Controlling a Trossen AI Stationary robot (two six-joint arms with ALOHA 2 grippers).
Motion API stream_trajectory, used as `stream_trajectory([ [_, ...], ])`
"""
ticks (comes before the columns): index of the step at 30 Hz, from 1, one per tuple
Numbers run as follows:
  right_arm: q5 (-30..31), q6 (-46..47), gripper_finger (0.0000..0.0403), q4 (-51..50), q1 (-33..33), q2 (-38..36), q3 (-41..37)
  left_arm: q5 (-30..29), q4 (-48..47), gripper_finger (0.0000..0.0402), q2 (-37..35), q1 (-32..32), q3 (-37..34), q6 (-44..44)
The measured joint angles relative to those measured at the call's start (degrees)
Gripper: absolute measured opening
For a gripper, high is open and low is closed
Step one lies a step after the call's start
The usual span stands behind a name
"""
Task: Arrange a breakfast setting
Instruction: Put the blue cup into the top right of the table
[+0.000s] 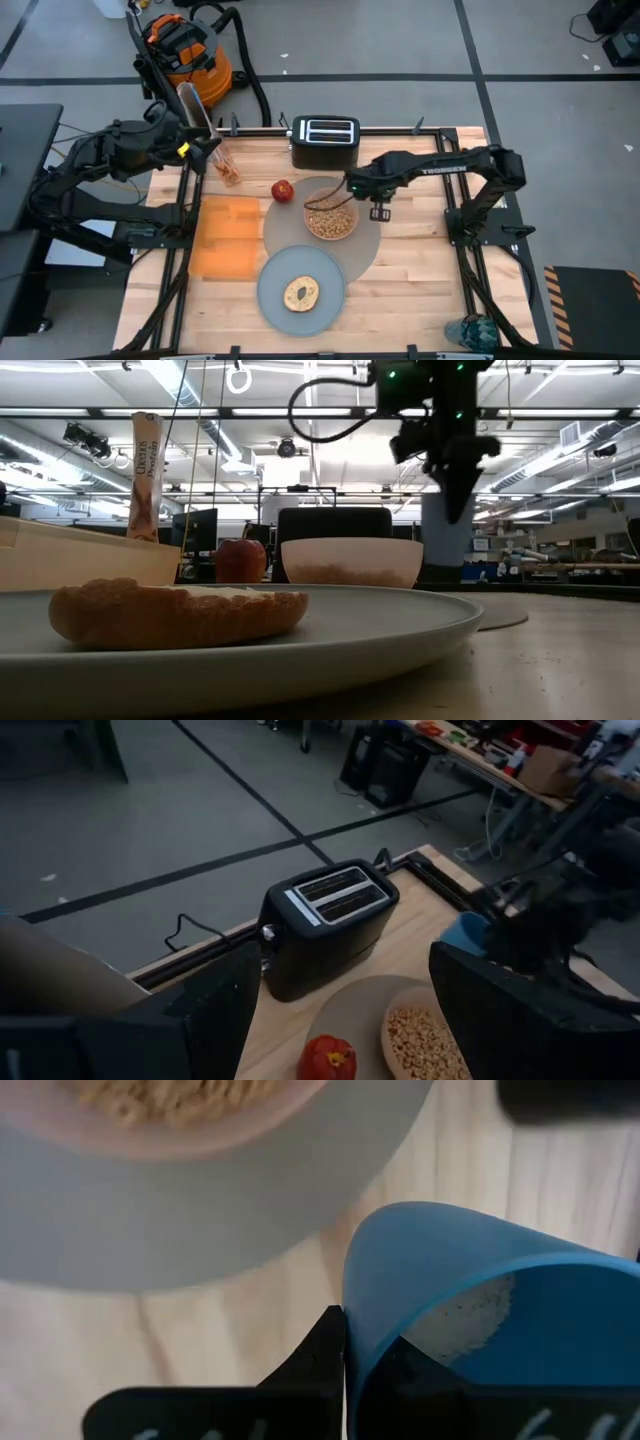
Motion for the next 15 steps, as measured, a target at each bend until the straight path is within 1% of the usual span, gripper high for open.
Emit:
stream_trajectory([
  [6,-1.1,-5.0,0.0013,6.5,-4.1,2.6,0.0,1.4,0.0,0.0297,0.2,0.0,0.0,1.4],
  [15,-1.1,-12.7,0.0013,7.3,-9.3,7.5,0.0,1.4,0.0,0.0297,0.2,0.0,0.0,1.4],
])
